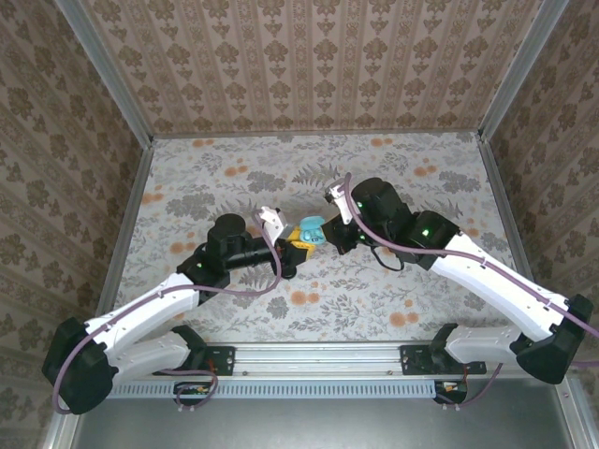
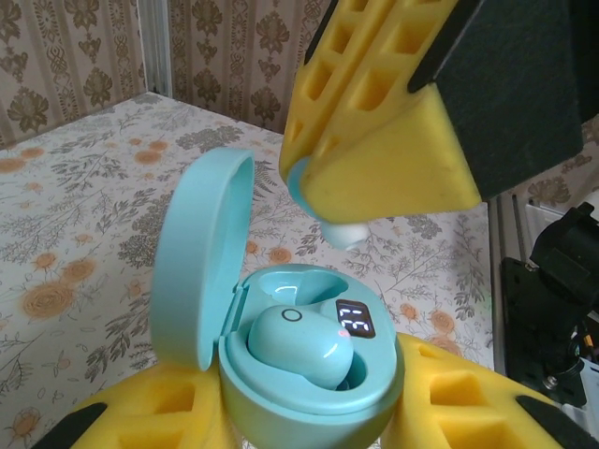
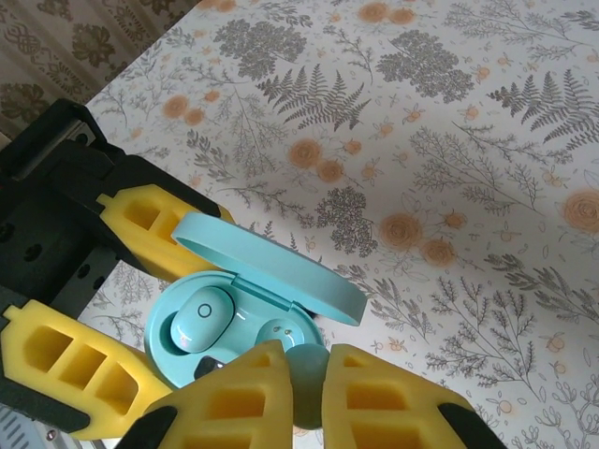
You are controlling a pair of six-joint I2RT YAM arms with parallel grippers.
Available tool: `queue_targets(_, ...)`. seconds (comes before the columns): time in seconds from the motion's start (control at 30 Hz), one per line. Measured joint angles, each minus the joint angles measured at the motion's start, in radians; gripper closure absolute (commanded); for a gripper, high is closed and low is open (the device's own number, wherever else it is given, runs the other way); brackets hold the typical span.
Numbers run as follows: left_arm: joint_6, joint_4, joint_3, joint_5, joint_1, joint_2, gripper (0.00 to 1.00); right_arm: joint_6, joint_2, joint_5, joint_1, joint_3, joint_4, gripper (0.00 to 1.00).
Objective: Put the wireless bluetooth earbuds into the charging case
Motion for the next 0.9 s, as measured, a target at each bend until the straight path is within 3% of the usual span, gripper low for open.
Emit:
queue_targets(0.63,0.000,-0.001,0.000,0.000,0.000,-0.003,0.95,-0.020,0.041,-0.003,0.013,0.000,0.001,0.89)
queue_targets(0.9,0.000,-0.009,0.000,0.000,0.000,-0.002,0.95,-0.037,0.058,-0.002,0.019,0.007,-0.001,0.84)
